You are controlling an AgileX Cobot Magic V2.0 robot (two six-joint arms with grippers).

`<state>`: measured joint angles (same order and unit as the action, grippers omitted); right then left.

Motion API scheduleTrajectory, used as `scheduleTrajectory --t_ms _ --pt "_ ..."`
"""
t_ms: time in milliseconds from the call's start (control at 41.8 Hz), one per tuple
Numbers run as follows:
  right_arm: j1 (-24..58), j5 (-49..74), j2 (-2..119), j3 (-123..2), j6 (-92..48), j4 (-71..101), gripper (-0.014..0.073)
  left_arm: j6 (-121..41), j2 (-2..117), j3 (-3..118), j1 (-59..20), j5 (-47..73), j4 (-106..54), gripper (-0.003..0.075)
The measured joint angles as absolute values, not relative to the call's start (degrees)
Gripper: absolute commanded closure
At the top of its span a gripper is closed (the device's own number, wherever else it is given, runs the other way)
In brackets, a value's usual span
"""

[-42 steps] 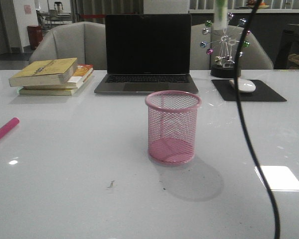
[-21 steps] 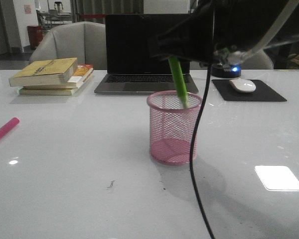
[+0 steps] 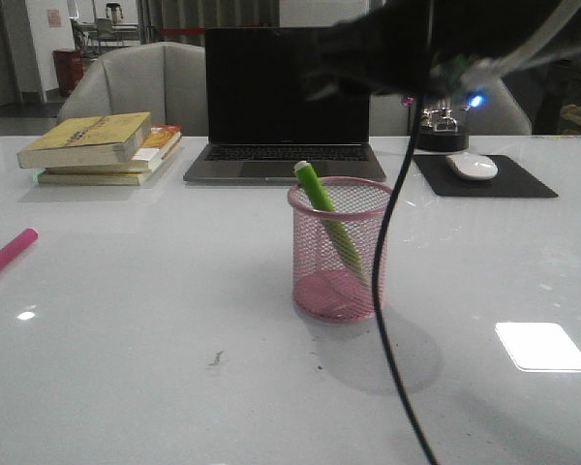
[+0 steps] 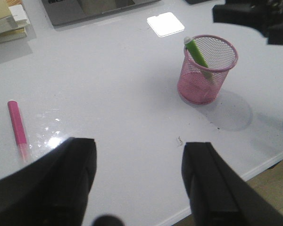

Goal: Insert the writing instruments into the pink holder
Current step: 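Move the green marker over the pink holder and drop it in, then grasp the pink marker with the left gripper and lift it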

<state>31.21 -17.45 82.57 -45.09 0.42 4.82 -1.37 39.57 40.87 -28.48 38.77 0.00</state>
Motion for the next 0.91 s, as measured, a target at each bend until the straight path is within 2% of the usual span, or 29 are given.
scheduleTrajectory --t_ms 287,407,647,910 --pt "31.21 17.96 58.07 -45.09 -1.21 1.43 0.0115 -0.59 39.67 40.87 -28.48 38.66 0.00 0.0261" --pt "31.21 26.88 50.32 -44.05 -1.38 0.67 0.0115 1.11 41.53 40.87 -27.21 38.92 0.39 0.0261" --pt "31.21 33.65 38.94 -39.07 -1.65 0.00 0.0115 1.59 52.82 43.98 -17.79 40.57 0.60 0.0262" --pt "31.21 34.73 36.01 -37.19 -1.65 0.00 0.0115 1.68 71.78 50.83 -6.36 40.57 0.98 0.0249"
